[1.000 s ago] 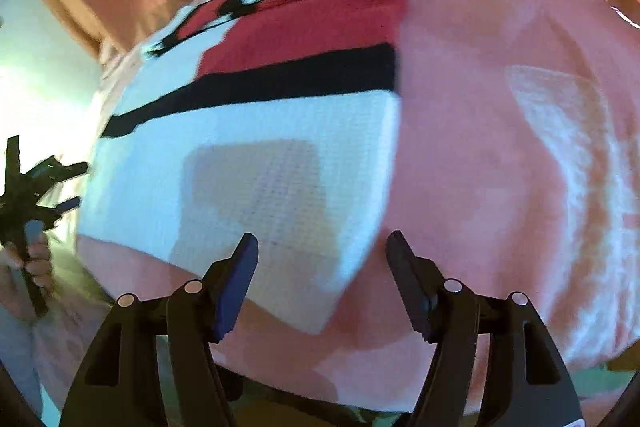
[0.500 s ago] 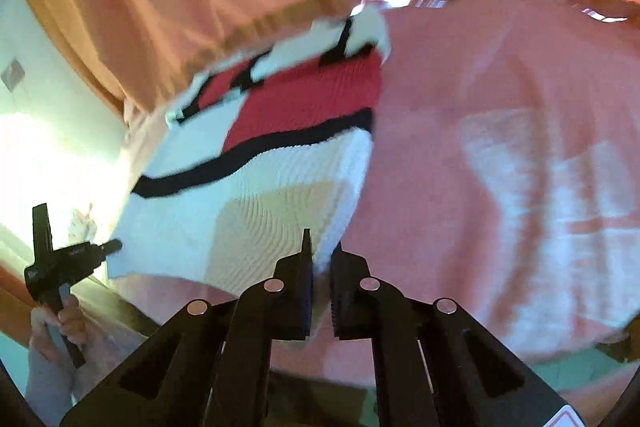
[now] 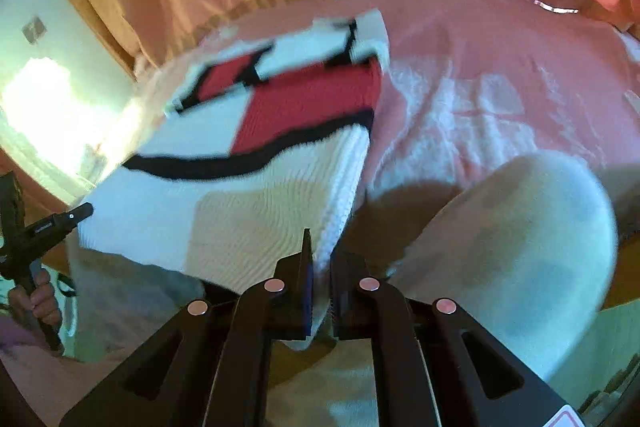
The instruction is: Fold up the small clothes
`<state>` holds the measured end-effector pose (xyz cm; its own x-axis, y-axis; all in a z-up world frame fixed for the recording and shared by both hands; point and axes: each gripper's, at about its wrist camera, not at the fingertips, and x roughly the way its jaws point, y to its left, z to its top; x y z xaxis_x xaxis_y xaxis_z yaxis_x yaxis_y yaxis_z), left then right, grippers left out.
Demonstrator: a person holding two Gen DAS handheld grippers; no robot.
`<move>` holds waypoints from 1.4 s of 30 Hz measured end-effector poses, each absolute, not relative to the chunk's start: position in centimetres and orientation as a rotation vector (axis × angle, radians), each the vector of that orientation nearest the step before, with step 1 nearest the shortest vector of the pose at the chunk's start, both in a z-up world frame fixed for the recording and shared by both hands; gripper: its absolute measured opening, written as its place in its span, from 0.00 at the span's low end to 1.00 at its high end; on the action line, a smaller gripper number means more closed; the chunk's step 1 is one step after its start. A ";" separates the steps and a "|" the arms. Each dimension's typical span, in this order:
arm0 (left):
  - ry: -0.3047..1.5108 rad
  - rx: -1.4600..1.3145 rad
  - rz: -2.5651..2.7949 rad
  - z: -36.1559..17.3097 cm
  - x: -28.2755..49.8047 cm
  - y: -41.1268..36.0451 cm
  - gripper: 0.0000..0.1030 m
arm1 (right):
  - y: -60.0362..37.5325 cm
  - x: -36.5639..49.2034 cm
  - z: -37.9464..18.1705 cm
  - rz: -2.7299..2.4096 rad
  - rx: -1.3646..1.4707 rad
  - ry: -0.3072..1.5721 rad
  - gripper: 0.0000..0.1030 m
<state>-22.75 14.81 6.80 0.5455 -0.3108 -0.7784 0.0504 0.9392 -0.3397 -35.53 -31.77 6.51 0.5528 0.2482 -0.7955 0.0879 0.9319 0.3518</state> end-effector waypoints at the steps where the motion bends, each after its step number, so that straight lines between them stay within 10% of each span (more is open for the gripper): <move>1: 0.946 -0.303 -0.218 7.9 -22.8 15.1 0.11 | -32.1 -35.5 7.6 0.101 0.375 0.957 0.05; 9: 0.752 -0.276 -0.216 14.0 -9.2 12.6 0.12 | -37.5 -21.5 12.2 0.121 0.459 0.738 0.05; 20: 0.935 -0.295 -0.055 3.4 11.3 10.9 0.06 | -40.4 -0.3 -0.7 -0.011 0.535 1.022 0.10; 24: 0.982 -0.325 -0.270 2.2 10.8 10.0 0.47 | -39.8 0.8 -1.4 0.006 0.471 1.043 0.11; 33: 1.102 -0.072 -0.481 -0.7 10.8 0.9 0.61 | -40.1 0.4 -1.2 0.004 0.475 1.051 0.13; 35: 1.193 -0.045 -0.466 -2.5 11.5 -0.1 0.53 | -40.0 0.4 -1.1 -0.002 0.469 1.051 0.13; 38: 1.193 -0.068 -0.485 -2.1 11.6 -0.3 0.06 | -39.9 0.3 -0.9 0.001 0.465 1.051 0.13; 42: 1.003 -0.223 -0.512 3.7 9.9 2.2 0.06 | -40.2 -0.2 0.6 0.023 0.488 0.977 0.11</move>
<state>9.94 2.22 3.67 0.4330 -0.5065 -0.7456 0.3064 0.8606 -0.4067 -0.24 -40.18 0.64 0.5685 0.2344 -0.7886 0.1971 0.8919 0.4071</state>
